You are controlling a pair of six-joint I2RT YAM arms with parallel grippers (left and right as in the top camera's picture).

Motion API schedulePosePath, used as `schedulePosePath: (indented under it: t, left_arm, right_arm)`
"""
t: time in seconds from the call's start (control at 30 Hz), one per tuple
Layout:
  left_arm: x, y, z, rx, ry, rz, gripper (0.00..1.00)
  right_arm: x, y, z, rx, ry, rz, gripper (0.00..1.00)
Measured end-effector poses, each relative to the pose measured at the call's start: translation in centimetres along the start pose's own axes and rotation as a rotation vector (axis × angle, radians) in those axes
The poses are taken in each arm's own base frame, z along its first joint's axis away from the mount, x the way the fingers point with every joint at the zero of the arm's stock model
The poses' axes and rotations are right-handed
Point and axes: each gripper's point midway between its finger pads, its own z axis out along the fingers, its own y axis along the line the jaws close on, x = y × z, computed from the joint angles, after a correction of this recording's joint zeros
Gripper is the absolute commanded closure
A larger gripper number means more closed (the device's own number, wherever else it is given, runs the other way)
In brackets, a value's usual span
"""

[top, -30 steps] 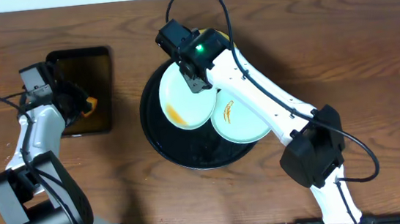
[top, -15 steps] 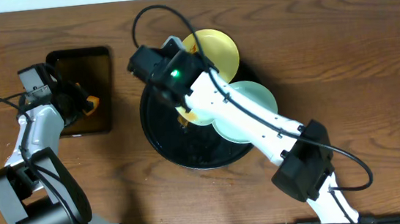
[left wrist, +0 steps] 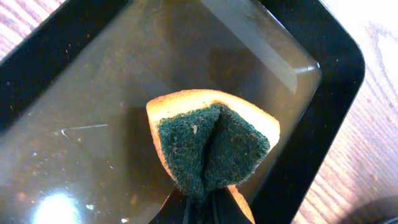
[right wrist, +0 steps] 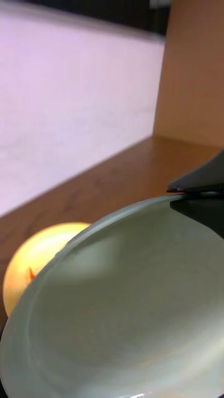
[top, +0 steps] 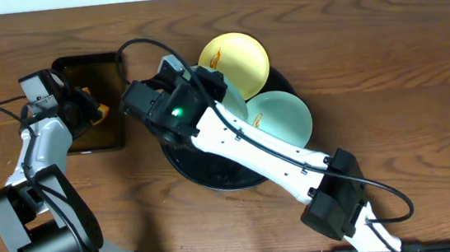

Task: Clean dirty plates on tray and stack at the side
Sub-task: 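Lift the cleaned green plate off the round tray with the right gripper, then carry the green plate to the table's right side and release it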

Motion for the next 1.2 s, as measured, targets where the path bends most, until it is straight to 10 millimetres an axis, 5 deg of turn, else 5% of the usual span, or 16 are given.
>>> schedulePosePath:
  t: [0.47, 0.9, 1.2]
  left_arm:
    - [-0.6, 0.9, 0.0, -0.049, -0.036, 0.037, 0.92]
    - [2.3, 2.6, 3.2, -0.089, 0.062, 0.024, 0.92]
    - [2.4, 2.7, 3.3, -0.09, 0.065, 0.023, 0.92]
  right_arm:
    - [-0.5, -1.0, -0.8, 0.085, -0.021, -0.06, 0.99]
    - [-0.5, -1.0, -0.8, 0.083, -0.021, -0.059, 0.99]
    - [-0.5, -0.5, -0.8, 0.055, -0.022, -0.045, 0.99]
